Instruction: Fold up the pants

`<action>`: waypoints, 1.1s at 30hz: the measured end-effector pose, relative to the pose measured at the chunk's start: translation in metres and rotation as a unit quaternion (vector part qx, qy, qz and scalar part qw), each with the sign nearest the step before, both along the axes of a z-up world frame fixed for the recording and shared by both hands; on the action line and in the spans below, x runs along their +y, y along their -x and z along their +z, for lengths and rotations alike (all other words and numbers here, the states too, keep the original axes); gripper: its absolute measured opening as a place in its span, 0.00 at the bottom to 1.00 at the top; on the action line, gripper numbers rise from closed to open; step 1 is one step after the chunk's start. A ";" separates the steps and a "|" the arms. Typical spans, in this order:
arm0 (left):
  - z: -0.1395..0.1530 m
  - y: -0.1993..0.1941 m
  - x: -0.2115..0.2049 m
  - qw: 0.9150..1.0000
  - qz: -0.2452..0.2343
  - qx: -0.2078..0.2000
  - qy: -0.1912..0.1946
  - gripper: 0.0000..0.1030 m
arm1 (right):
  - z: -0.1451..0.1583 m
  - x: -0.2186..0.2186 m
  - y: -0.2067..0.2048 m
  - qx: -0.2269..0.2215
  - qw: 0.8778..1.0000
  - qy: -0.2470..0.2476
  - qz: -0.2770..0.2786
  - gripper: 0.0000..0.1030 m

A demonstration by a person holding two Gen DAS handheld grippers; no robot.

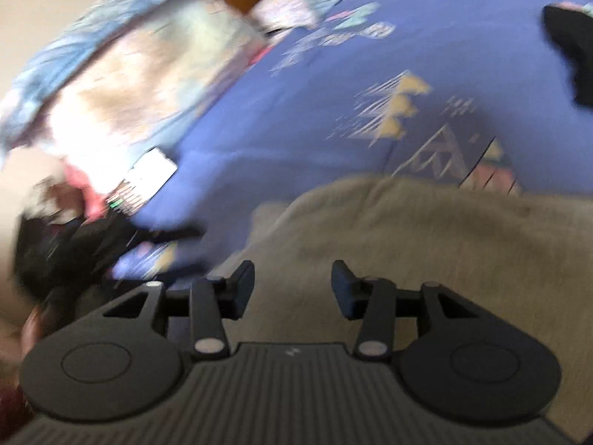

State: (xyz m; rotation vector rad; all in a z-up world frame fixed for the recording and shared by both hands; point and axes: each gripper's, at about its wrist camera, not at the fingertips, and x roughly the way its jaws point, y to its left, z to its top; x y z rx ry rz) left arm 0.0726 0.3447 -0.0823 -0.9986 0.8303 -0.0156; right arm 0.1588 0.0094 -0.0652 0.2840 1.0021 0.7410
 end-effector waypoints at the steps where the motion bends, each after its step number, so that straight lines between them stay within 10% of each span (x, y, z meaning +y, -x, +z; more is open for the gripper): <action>1: 0.003 -0.006 -0.005 1.000 -0.008 0.000 -0.008 0.68 | -0.005 0.003 0.006 0.011 1.000 -0.001 0.016 0.48; 4: 0.008 -0.041 -0.024 0.997 -0.060 -0.010 -0.040 0.93 | -0.037 0.017 0.022 0.053 0.996 0.028 0.059 0.48; 8: -0.005 -0.075 -0.050 0.990 -0.115 0.021 -0.075 0.97 | -0.037 0.025 0.039 0.005 0.996 0.042 0.073 0.48; 9: -0.002 -0.078 -0.058 0.988 -0.125 0.020 -0.088 0.94 | -0.037 0.028 0.040 0.003 0.996 0.046 0.077 0.47; 11: 0.005 -0.079 -0.078 0.982 -0.151 0.018 -0.114 0.45 | -0.035 0.031 0.041 -0.001 0.995 0.056 0.084 0.42; 16: 0.040 -0.030 -0.130 0.951 -0.160 -0.077 -0.252 0.22 | -0.037 -0.012 0.023 0.078 0.995 -0.038 0.049 0.42; 19: 0.053 0.006 -0.164 0.918 -0.171 -0.138 -0.330 0.22 | -0.036 -0.066 0.013 0.091 0.992 -0.071 -0.047 0.44; 26: 0.038 0.066 -0.282 0.773 -0.265 -0.228 -0.530 0.25 | 0.008 -0.102 -0.001 0.031 0.979 -0.081 -0.183 0.44; 28: 0.028 0.074 -0.303 0.753 -0.297 -0.229 -0.541 0.25 | 0.026 -0.073 -0.007 -0.009 0.986 -0.060 -0.154 0.44; 33: 0.021 0.086 -0.322 0.735 -0.326 -0.232 -0.547 0.26 | 0.042 -0.001 -0.013 -0.058 0.997 -0.011 -0.047 0.50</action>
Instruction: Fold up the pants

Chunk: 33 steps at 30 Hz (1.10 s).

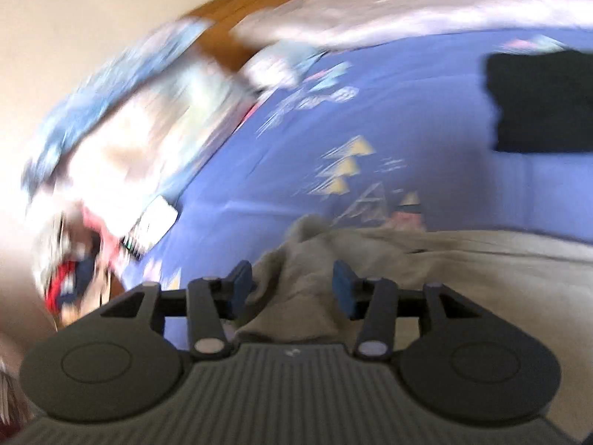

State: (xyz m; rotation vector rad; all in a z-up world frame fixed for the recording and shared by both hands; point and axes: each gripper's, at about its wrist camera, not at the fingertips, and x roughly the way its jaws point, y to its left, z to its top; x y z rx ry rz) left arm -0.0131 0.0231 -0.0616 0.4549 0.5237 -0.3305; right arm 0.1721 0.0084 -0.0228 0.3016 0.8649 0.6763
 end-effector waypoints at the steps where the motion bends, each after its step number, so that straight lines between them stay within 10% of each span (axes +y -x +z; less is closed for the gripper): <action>1: 0.001 0.000 0.000 1.000 -0.002 0.001 0.002 0.26 | -0.003 0.014 -0.002 -0.003 1.000 0.013 0.017 0.50; 15: 0.002 -0.019 0.021 0.999 0.040 0.029 0.021 0.26 | -0.009 0.109 -0.036 -0.029 0.963 0.192 0.185 0.50; 23: -0.007 -0.033 0.030 0.997 0.042 0.047 0.040 0.28 | 0.009 0.162 -0.056 -0.049 0.960 0.191 0.199 0.50; 33: -0.008 -0.044 0.040 0.993 0.062 0.066 0.071 0.36 | -0.054 0.182 -0.030 -0.050 0.849 0.423 0.314 0.47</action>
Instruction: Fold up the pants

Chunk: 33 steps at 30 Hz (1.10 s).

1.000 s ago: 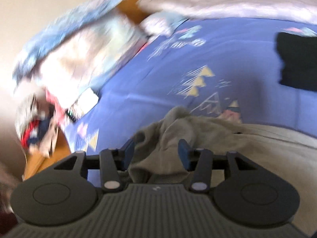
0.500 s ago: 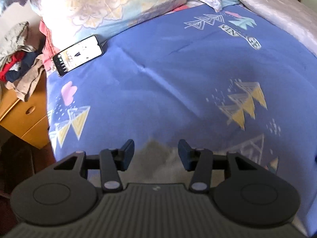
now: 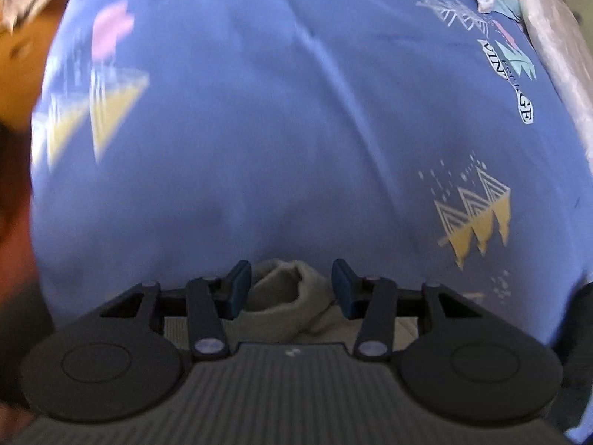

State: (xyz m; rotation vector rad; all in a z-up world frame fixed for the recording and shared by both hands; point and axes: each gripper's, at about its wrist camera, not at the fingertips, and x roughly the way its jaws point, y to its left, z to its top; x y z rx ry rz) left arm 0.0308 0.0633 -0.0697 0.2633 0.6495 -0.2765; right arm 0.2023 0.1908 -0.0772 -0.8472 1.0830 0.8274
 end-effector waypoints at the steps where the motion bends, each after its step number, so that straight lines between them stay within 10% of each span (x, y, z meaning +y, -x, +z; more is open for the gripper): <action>1: 0.000 -0.001 0.000 1.000 0.000 0.001 0.002 0.36 | 0.000 -0.008 -0.001 0.001 1.000 -0.001 -0.004 0.37; 4: 0.003 -0.003 0.003 1.000 0.002 0.005 0.013 0.37 | 0.007 -0.027 -0.006 0.000 1.000 -0.020 -0.023 0.16; 12: 0.017 -0.020 0.051 0.991 0.082 0.030 0.099 0.41 | 0.047 -0.054 -0.024 -0.017 0.980 -0.160 -0.119 0.13; 16: 0.005 -0.045 0.094 0.965 0.136 0.106 0.198 0.39 | 0.023 -0.051 -0.053 0.008 0.966 -0.167 -0.198 0.15; 19: -0.003 -0.053 0.126 0.936 0.152 0.140 0.285 0.35 | -0.007 -0.048 -0.070 0.041 0.959 -0.156 -0.234 0.47; 24: 0.005 -0.054 0.154 0.905 0.148 0.159 0.367 0.44 | 0.031 -0.081 -0.072 0.042 0.932 -0.253 -0.256 0.48; 33: 0.016 -0.121 0.156 0.903 0.151 0.144 0.375 0.48 | 0.077 -0.256 -0.009 0.009 0.863 -0.360 -0.354 0.50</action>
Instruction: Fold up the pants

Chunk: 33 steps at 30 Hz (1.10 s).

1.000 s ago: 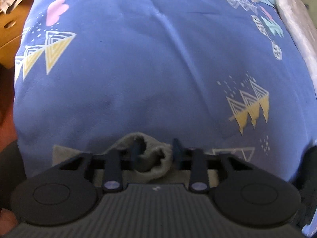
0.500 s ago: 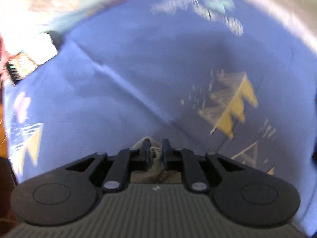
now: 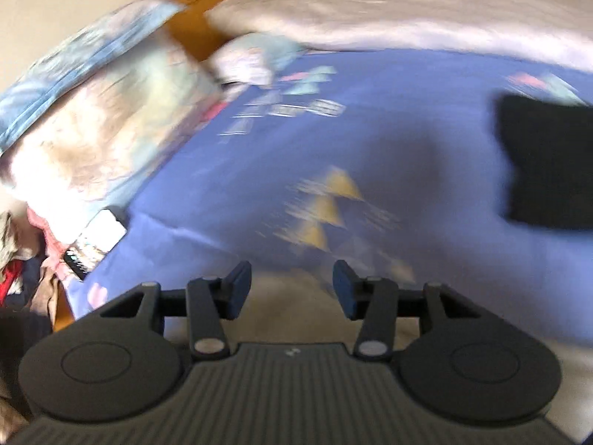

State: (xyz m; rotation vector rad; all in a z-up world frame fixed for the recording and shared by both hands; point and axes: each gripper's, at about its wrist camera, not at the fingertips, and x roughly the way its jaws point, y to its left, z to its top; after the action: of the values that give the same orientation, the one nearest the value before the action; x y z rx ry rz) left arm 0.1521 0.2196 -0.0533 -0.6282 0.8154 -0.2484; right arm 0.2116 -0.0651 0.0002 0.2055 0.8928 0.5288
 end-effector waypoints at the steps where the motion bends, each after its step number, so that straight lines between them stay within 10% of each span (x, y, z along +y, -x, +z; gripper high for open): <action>1: -0.004 -0.009 0.000 1.000 0.002 0.009 -0.002 0.45 | -0.004 -0.022 0.012 0.007 1.000 0.000 -0.016 0.50; 6: -0.028 -0.039 0.007 0.997 0.047 0.048 -0.028 0.06 | -0.042 -0.123 0.066 0.075 0.989 -0.016 -0.125 0.50; 11: -0.015 -0.027 -0.003 0.995 0.063 0.063 -0.055 0.06 | -0.083 -0.196 0.109 0.141 0.967 -0.026 -0.211 0.33; 15: 0.014 0.000 -0.023 0.995 0.064 0.048 -0.065 0.43 | -0.063 -0.262 0.142 0.101 0.946 -0.105 -0.289 0.38; 26: 0.022 0.057 -0.122 0.989 -0.043 0.076 -0.118 0.51 | -0.060 -0.463 0.286 -0.010 0.800 -0.172 -0.575 0.43; 33: 0.017 0.056 -0.140 0.982 -0.044 0.118 -0.138 0.52 | -0.098 -0.494 0.265 0.003 0.766 -0.208 -0.608 0.42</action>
State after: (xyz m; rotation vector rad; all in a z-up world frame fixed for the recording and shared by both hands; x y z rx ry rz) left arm 0.0962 0.0795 -0.0360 -0.3630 1.0862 -0.1386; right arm -0.0538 -0.5594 -0.0982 1.1060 0.4663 -0.5233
